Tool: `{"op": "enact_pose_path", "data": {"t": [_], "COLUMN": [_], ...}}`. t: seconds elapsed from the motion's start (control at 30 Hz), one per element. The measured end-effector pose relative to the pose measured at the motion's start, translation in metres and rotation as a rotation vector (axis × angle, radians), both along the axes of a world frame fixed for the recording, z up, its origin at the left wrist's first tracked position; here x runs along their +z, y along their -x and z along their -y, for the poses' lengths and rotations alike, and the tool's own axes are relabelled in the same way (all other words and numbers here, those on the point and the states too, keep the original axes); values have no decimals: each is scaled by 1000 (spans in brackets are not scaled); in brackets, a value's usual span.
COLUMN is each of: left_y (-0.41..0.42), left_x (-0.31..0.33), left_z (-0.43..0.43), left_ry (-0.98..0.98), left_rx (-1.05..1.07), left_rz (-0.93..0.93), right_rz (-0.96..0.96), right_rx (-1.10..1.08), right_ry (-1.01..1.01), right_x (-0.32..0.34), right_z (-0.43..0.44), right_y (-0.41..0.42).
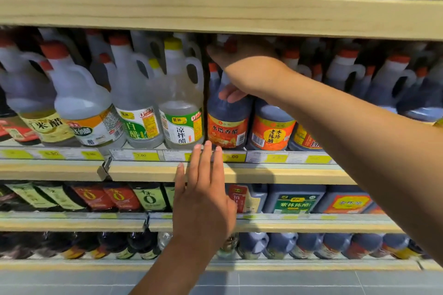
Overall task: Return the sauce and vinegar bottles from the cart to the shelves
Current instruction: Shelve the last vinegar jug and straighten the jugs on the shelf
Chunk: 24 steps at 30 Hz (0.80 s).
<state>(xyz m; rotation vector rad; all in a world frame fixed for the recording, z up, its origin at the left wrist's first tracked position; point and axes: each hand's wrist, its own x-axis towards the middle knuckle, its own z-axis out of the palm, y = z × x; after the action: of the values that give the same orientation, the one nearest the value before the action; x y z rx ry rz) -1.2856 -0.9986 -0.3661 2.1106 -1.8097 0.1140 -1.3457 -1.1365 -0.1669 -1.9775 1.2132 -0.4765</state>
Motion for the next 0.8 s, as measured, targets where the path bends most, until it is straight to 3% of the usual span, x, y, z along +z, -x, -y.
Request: {"op": "enact_pose_path", "data": {"t": [0.07,0.13,0.33,0.57,0.67,0.8], "left_y": [-7,-12,-23,-29,-41,-60], "left_x": [0,0,-4,-1,2,-2], "left_z": [-2,-3,-4,-8,-15,-24], "left_ry": [4,1,-2,-14,-19,-38], "left_rx": [-14,-18,-56,-63,-31,21], "left_rz": [3,-6,-20,-59,-57,-18], "right_rz": [50,-23,-259,-74,-294,-381], "right_rx": [-84,-109,28,-118,-124,10], "right_ry": [-12,45,110,70,351,297], "right_x": [-5,-8,-5,-2,10,14], "right_z": [1,5,8,-2,-18,-32], "right_y": [-9,-13,-7,-11,-20,-61]}}
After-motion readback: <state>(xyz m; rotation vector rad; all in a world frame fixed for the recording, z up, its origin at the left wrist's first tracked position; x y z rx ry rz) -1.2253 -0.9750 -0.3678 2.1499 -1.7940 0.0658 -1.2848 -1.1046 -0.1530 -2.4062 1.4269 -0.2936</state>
